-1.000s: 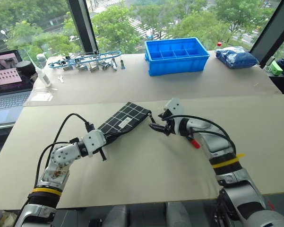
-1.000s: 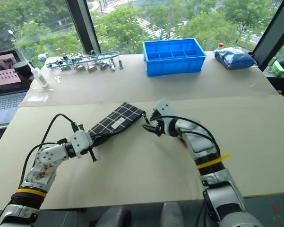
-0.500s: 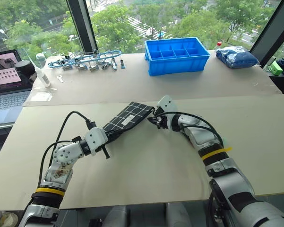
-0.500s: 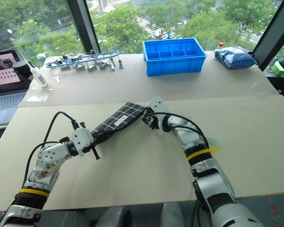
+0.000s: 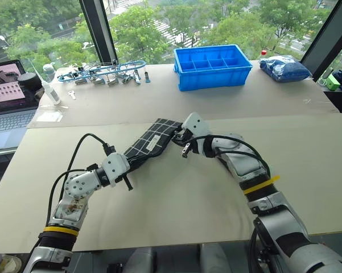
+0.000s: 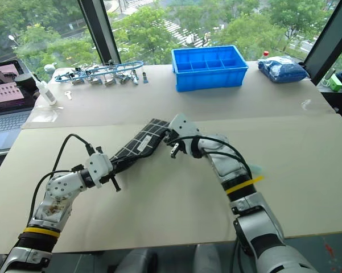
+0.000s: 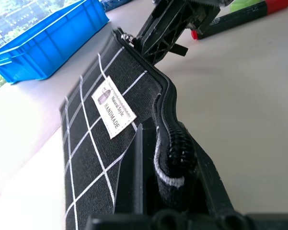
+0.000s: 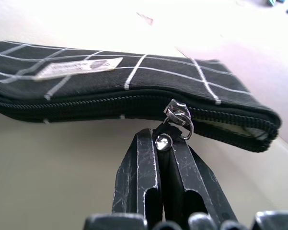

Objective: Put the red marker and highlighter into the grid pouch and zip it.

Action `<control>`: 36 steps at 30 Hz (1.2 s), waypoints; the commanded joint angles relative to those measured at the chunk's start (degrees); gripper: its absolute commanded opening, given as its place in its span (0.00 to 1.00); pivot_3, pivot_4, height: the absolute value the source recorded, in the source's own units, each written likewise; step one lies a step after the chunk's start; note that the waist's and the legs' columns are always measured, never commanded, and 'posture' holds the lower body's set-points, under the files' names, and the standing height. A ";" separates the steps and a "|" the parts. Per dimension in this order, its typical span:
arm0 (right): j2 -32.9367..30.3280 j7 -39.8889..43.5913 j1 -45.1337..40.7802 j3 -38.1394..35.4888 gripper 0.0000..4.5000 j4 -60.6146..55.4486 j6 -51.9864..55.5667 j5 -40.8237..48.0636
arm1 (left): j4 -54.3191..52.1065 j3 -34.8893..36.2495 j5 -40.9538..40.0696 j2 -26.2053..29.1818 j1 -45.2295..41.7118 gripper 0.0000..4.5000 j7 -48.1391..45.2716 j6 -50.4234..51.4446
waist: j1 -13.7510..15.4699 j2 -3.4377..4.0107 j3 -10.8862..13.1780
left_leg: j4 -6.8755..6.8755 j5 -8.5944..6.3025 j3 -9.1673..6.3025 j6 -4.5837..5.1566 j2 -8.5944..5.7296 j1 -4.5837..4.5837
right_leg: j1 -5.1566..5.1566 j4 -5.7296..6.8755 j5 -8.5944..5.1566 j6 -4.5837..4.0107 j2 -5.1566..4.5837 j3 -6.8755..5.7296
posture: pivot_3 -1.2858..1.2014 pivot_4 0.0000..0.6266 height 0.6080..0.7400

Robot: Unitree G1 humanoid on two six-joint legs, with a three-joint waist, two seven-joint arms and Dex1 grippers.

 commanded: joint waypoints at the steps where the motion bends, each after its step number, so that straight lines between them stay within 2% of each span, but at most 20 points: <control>1: 1.81 1.30 -1.34 0.76 0.00 -5.79 2.40 1.95 | -2.55 0.68 -0.78 -0.53 -0.39 0.00 0.65 -0.07 | 0.01 0.00 0.00 | 0.00 0.00 0.00 0.00 0.00 0.00 | 0.00 0.00 0.00 0.00 0.00 0.00 | 0.52 0.24 1.00; 6: -0.70 5.97 0.59 5.88 0.00 -10.53 0.99 -0.61 | -2.66 0.72 -1.03 -0.85 -1.09 0.00 0.64 0.35 | 0.08 0.00 0.00 | 0.00 0.00 0.00 0.00 0.00 -0.01 | 0.00 -0.01 0.00 0.00 0.00 0.00 | 0.52 0.24 1.00; 10: -1.67 0.07 -1.68 6.89 0.00 -3.68 -2.02 -6.70 | -2.74 1.05 -1.29 -0.88 -1.20 0.00 0.39 0.48 | 0.11 0.00 0.00 | 0.01 -0.01 0.00 0.02 0.00 0.00 | 0.00 0.00 0.00 0.00 0.00 0.00 | 0.52 0.24 1.00; 17: -2.11 -5.05 -4.73 3.19 0.00 2.33 -2.96 -8.28 | -3.38 1.30 -1.61 -0.65 -0.84 0.00 0.20 0.61 | 0.13 0.00 0.00 | -0.01 0.02 0.00 -0.04 0.00 -0.01 | -0.03 -0.01 0.01 -0.01 0.00 0.00 | 0.52 0.24 1.00; 22: -2.43 -2.45 -1.33 4.68 0.00 -4.55 0.22 -7.46 | -3.78 1.54 -1.79 -0.39 -0.79 0.00 0.11 1.00 | 0.04 0.00 0.00 | -0.02 0.02 0.00 -0.04 0.00 -0.02 | -0.03 -0.03 0.01 -0.01 0.00 0.00 | 0.52 0.24 1.00; 29: -1.72 0.69 8.12 12.07 0.00 -20.10 6.77 -8.49 | -3.79 2.13 -2.25 -0.05 -0.95 0.00 -0.46 1.42 | 0.10 0.00 0.00 | -0.02 -0.06 0.00 0.11 0.00 -0.02 | -0.03 -0.02 0.00 -0.01 0.00 0.00 | 0.52 0.24 1.00; 33: -3.22 0.96 7.61 11.05 0.00 -21.18 7.59 -8.85 | -4.10 2.44 -2.37 0.10 -0.96 0.00 -0.80 1.70 | 0.20 0.00 0.00 | 0.02 -0.13 0.00 0.24 -0.01 -0.02 | -0.02 -0.01 0.01 -0.01 -0.01 0.00 | 0.52 0.24 1.00; 36: -4.01 -1.39 4.86 7.51 0.00 -17.33 7.58 -8.85 | -4.15 2.70 -2.50 0.05 -0.97 0.00 -0.90 1.85 | 0.24 0.00 0.00 | 0.02 -0.14 0.00 0.24 -0.01 -0.01 | -0.02 -0.03 0.01 -0.01 0.00 0.00 | 0.52 0.24 1.00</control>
